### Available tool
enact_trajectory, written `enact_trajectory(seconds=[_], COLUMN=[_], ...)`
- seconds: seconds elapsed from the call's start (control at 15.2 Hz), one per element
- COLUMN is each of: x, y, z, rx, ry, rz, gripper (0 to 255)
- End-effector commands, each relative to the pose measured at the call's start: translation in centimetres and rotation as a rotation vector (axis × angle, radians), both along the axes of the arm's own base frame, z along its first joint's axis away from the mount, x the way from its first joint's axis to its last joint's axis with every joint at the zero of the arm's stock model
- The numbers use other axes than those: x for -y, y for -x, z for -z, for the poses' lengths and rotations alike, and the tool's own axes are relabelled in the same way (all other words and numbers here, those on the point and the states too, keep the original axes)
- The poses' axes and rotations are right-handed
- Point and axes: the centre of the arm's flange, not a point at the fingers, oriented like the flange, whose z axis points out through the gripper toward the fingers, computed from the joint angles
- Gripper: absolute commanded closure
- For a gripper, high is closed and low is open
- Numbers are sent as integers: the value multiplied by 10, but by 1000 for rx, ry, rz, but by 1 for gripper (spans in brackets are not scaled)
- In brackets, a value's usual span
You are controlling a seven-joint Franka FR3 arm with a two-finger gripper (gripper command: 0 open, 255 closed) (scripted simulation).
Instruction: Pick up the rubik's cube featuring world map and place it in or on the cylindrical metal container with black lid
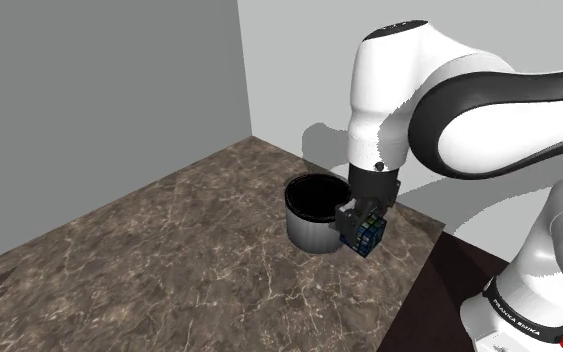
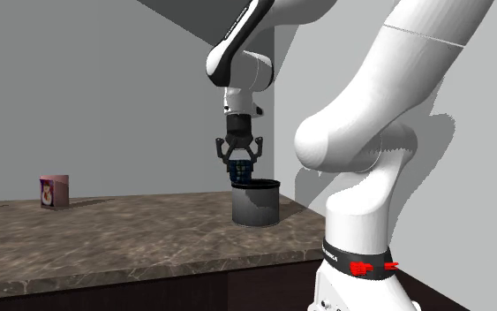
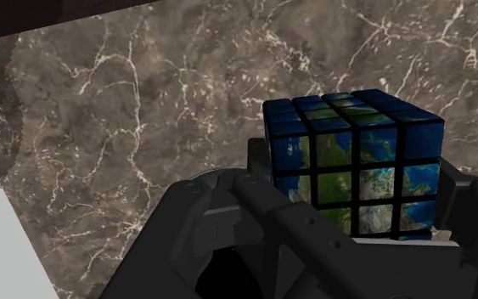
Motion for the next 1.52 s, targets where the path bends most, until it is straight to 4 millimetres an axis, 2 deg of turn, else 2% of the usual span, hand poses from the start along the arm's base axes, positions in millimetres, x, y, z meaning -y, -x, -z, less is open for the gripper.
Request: enact_trajectory(seconds=[0.0,0.46,1.32,1.39,1.45], x=[0,0,63,70,70], y=[0,0,-160,-179,-179], z=[-11,-43,-49,-49,-44], rx=[0,0,0,0,0], ry=[0,0,0,0,0], rz=[0,0,0,0,0], gripper=[255,255,255,255,255])
